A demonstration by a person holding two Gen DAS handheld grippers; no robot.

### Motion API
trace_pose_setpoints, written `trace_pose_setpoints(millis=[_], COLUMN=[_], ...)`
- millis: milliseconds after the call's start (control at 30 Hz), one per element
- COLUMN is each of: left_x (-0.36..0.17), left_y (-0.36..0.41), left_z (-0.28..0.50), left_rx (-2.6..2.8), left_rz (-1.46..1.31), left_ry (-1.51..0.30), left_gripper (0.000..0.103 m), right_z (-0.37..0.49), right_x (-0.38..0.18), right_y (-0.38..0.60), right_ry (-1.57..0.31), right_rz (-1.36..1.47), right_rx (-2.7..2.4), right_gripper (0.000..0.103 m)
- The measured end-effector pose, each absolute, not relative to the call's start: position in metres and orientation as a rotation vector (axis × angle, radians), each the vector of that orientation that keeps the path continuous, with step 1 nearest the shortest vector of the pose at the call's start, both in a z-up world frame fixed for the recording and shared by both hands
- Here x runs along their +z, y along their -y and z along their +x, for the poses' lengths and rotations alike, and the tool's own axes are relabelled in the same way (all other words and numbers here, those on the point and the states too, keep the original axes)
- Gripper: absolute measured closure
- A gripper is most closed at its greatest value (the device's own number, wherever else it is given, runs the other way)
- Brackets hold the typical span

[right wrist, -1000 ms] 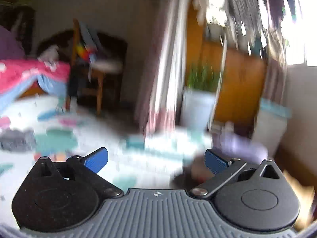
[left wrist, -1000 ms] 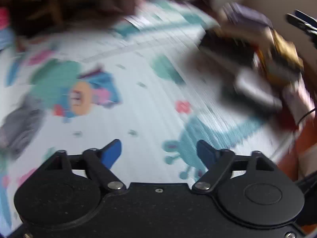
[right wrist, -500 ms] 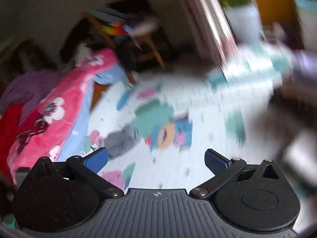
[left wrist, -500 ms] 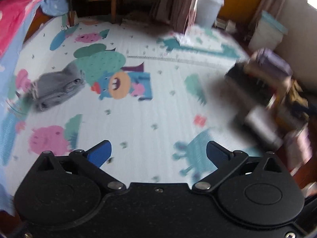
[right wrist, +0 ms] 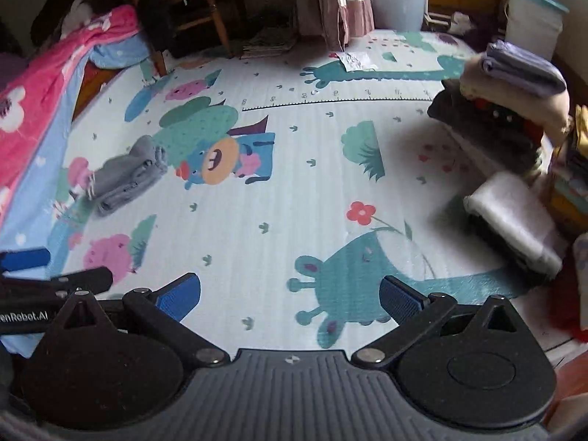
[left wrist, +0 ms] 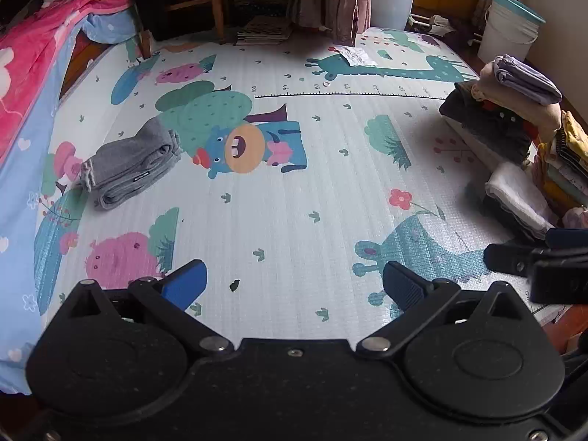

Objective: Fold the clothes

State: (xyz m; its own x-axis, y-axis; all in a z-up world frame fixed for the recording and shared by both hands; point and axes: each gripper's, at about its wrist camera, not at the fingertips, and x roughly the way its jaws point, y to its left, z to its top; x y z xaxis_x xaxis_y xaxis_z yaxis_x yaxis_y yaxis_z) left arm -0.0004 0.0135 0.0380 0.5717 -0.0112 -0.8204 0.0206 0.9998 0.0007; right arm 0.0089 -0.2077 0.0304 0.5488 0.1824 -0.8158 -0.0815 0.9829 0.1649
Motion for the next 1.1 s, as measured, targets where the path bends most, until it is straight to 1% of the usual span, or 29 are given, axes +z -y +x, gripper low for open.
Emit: trace_pose_setpoints(millis=[400,1100], left_x=[0.031,0.028], left_y=[-0.009,0.010], left_z=[-0.012,-0.012], left_rx=[0.007,0.017], left_rz=[0.006,0.013], left_ry=[-0.944,-0.909], left_gripper=[0.000,0.000], right_z=[-0.009,-0.010], right_x=[0.029,0.026], right_y=[0.198,0.196], right_ry=[-0.973,-1.007], right_rz=[0.077,0.092], right_rx=[0.167,0.150], right_gripper=[0.000,0.000])
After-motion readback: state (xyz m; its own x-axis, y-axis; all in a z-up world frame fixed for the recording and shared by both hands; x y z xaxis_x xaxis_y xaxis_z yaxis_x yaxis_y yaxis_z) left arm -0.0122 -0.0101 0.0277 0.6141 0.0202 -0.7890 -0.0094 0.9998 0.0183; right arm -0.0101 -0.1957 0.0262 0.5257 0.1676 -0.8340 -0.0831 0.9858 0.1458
